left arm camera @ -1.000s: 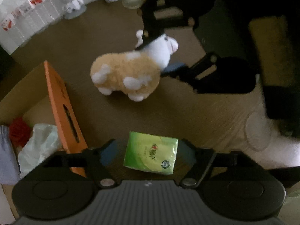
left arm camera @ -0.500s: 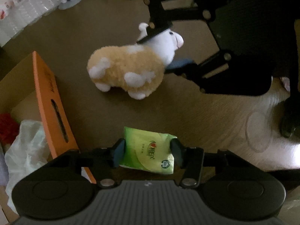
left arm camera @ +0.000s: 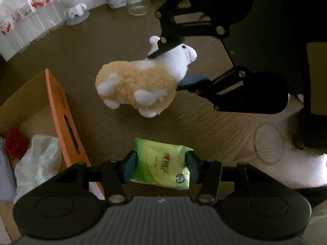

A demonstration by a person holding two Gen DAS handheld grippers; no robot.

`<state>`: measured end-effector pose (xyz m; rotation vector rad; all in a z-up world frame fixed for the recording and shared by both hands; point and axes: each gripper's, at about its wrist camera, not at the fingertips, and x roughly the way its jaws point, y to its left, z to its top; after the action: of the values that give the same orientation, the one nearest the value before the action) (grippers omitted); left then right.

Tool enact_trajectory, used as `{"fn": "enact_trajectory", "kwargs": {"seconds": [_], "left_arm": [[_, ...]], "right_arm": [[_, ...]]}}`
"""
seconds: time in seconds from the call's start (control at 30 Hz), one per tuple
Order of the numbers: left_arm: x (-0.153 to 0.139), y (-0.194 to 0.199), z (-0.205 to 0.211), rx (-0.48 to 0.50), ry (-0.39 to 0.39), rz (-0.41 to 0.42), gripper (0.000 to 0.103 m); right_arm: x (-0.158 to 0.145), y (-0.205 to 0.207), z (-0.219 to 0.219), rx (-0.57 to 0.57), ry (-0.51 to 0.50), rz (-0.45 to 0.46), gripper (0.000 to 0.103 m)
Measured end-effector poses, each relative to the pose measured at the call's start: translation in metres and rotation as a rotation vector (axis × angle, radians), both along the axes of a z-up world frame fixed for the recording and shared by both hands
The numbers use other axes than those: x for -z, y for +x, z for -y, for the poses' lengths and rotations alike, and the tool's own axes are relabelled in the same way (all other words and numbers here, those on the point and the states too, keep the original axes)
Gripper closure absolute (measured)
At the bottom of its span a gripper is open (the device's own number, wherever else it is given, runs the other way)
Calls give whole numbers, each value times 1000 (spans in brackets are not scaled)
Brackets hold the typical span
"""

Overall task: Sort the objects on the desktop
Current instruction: 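Lift and carry the tissue pack and alpaca with both tools over the box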

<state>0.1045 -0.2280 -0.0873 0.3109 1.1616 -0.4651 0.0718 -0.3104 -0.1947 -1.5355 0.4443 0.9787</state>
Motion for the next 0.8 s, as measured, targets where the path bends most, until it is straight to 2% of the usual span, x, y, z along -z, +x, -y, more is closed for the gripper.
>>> {"fn": "enact_trajectory", "kwargs": {"seconds": [0.47,0.8], "left_arm": [[-41,-35,-8,35,-41,100,50],[-63,-72,-30,-10,-63,164,50]], "right_arm": [[-32,-44,-2,54,14,59,63],[-50,-87,-7,110,58,78,63]]}}
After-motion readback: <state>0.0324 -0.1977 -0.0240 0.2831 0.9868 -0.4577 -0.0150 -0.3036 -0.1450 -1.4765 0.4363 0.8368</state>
